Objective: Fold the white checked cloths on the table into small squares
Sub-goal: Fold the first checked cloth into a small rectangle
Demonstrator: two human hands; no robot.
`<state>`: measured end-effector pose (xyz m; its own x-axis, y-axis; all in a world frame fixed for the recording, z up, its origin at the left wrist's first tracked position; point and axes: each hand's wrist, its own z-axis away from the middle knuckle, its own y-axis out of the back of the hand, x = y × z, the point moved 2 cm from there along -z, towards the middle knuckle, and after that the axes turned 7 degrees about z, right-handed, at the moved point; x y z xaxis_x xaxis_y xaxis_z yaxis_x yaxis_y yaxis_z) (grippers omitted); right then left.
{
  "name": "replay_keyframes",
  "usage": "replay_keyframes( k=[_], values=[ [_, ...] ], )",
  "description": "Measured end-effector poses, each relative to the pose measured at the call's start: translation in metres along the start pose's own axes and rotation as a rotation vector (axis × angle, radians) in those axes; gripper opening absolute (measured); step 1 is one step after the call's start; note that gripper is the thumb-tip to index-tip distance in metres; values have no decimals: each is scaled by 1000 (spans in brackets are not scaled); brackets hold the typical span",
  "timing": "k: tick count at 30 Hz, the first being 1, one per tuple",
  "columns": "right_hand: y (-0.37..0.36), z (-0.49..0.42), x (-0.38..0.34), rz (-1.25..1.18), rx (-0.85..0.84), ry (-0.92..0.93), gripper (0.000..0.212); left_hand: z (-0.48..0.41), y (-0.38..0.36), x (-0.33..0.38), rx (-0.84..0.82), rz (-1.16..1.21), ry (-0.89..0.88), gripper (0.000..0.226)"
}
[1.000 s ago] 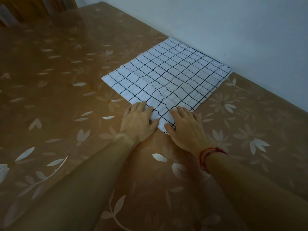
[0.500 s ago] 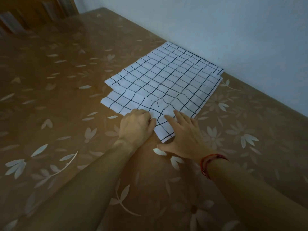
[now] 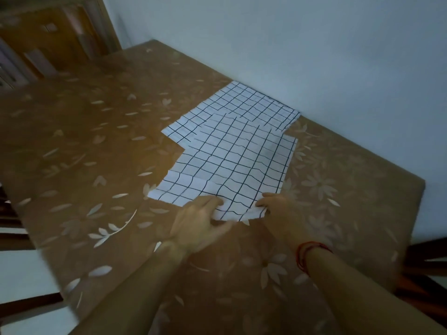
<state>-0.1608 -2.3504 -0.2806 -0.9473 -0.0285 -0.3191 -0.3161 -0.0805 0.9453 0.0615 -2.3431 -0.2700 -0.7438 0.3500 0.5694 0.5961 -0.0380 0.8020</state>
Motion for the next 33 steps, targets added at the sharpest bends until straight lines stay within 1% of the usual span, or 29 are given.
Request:
replay_keyframes(
  k=[1,3,5,7,9,10,11,13,15,18,19,21,23,25,28,30,31,33],
  values=[
    [4,9,2,-24,-17,-25,38,9,2,-1,-28,-21,-4,58],
    [13,28,6,-72,3,-66,35,25,5,-7,-63,-77,-10,62],
    [21,45,12,-123,16,-79,28,38,9,-14,-68,-158,22,61],
    [29,63,16,-127,-33,-117,23,49,13,-17,-67,-237,80,61],
    [36,80,22,-194,-46,-148,21,60,16,-17,-94,-291,97,57],
    [39,89,26,-230,-33,-176,21,65,18,-18,-101,-311,87,51],
    [40,99,31,-265,-27,-208,21,71,20,-16,-100,-321,76,41],
    [43,116,40,-269,-24,-167,22,81,25,-8,-108,-285,81,17],
    [51,136,45,-262,-41,-144,23,92,31,5,-104,-206,116,7],
    [59,163,51,-282,-7,-112,26,110,38,21,-136,-97,153,15],
    [61,171,52,-301,0,-130,27,115,40,25,-158,-64,182,18],
    [61,184,54,-341,-35,-188,30,126,45,32,-219,-37,275,20],
    [59,195,58,-357,-89,-223,30,136,49,40,-237,-14,306,25],
    [57,208,59,-315,-96,-249,23,148,55,50,-225,47,304,29],
    [52,225,62,-208,-74,-304,7,169,63,55,-238,100,352,18],
    [46,236,65,-179,-95,-362,18,181,66,57,-239,102,379,24],
    [43,240,67,-192,-105,-374,20,186,67,58,-244,108,382,28],
    [39,248,69,-229,-118,-352,23,194,69,60,-262,118,379,30]
  ],
)
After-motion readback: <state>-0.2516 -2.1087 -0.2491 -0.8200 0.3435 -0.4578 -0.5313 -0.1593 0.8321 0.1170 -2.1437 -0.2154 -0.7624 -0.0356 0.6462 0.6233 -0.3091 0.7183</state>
